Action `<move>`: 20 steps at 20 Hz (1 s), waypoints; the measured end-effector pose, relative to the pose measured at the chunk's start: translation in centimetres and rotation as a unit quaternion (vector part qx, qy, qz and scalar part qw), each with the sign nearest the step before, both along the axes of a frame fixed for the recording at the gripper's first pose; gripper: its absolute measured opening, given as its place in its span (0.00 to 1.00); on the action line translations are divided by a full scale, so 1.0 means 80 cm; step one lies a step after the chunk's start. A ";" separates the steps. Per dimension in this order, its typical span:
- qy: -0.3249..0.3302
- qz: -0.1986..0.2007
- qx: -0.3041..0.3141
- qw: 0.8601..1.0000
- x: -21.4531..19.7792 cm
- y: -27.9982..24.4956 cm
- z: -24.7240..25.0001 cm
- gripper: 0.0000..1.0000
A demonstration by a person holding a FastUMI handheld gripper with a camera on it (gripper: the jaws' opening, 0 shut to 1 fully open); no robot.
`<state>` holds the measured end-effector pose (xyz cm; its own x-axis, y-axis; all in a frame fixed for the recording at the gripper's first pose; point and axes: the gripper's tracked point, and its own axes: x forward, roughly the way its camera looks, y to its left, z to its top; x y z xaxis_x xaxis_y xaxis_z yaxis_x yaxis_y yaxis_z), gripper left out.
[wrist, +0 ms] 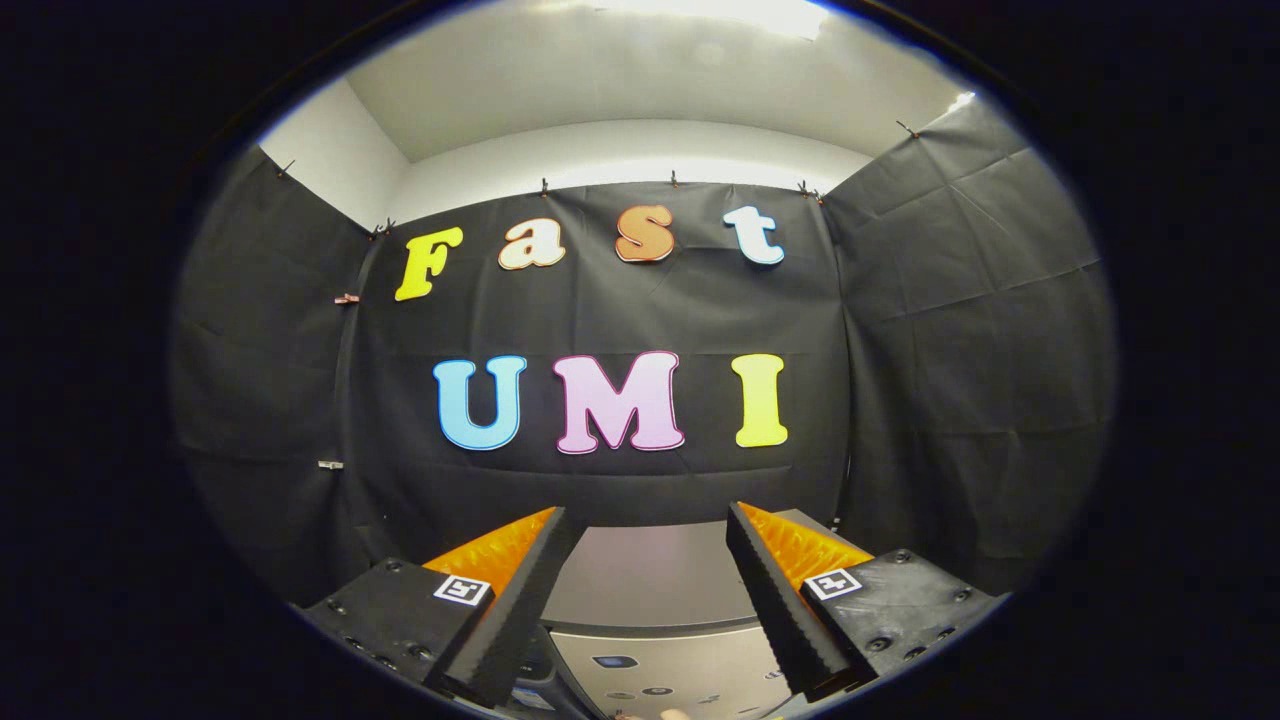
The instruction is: Put the clothes into the washing machine and then close the washing machine lid.
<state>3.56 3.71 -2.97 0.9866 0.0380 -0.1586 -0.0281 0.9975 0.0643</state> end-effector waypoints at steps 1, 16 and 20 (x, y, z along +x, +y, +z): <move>-0.001 0.001 0.001 1.000 -0.001 0.000 0.000 0.98; -0.024 0.001 0.002 1.000 -0.016 -0.001 0.019 0.98; -0.028 0.005 0.003 1.000 -0.017 -0.001 0.024 0.98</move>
<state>2.19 3.63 -1.01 0.9936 0.0492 -0.1019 -0.0424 0.9968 0.0685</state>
